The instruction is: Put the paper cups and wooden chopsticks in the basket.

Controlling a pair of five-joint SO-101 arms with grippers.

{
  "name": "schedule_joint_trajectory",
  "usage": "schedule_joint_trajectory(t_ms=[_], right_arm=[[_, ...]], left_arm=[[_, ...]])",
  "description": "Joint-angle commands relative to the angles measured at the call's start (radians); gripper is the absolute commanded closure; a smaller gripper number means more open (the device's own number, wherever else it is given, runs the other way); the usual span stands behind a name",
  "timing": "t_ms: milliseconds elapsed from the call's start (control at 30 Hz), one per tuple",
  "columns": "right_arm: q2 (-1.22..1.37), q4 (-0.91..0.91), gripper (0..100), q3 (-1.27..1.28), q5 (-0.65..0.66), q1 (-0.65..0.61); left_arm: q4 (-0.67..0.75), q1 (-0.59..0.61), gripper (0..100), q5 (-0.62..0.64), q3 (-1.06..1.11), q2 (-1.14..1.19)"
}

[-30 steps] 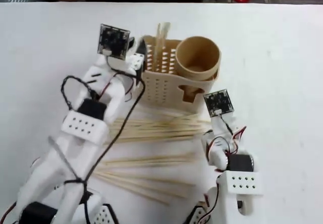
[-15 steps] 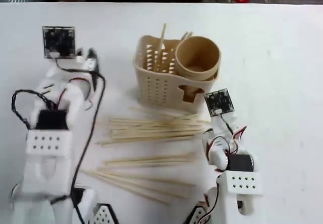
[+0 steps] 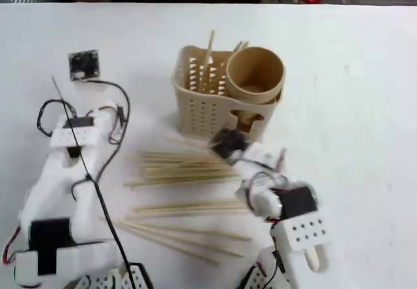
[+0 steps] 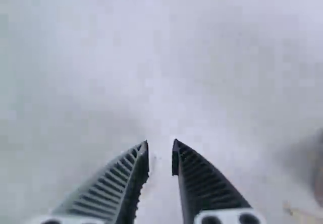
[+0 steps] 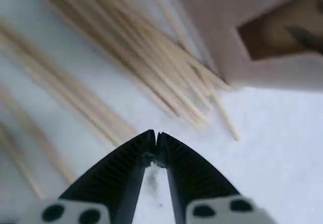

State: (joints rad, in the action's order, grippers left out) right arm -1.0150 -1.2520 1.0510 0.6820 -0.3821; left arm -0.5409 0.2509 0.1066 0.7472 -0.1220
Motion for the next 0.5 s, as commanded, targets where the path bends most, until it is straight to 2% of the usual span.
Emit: schedule_joint_trajectory(t_ms=[0,133,300,467], right_arm=[[0.189,-0.082,93.9,-0.130,0.046,-0.216],[0.414,-0.025,83.9,-0.167,0.118,-0.331],[0.605,0.097,84.3,-0.203,0.170,-0.338],[0.734,0.206,77.0,-0.207,0.176,-0.337]], left_arm=[[0.034,0.077,90,0.011,-0.087,0.050],[0.029,0.122,90,0.011,-0.155,0.134],[0.026,0.185,90,0.018,-0.216,0.200],[0.025,0.185,90,0.018,-0.230,0.211]])
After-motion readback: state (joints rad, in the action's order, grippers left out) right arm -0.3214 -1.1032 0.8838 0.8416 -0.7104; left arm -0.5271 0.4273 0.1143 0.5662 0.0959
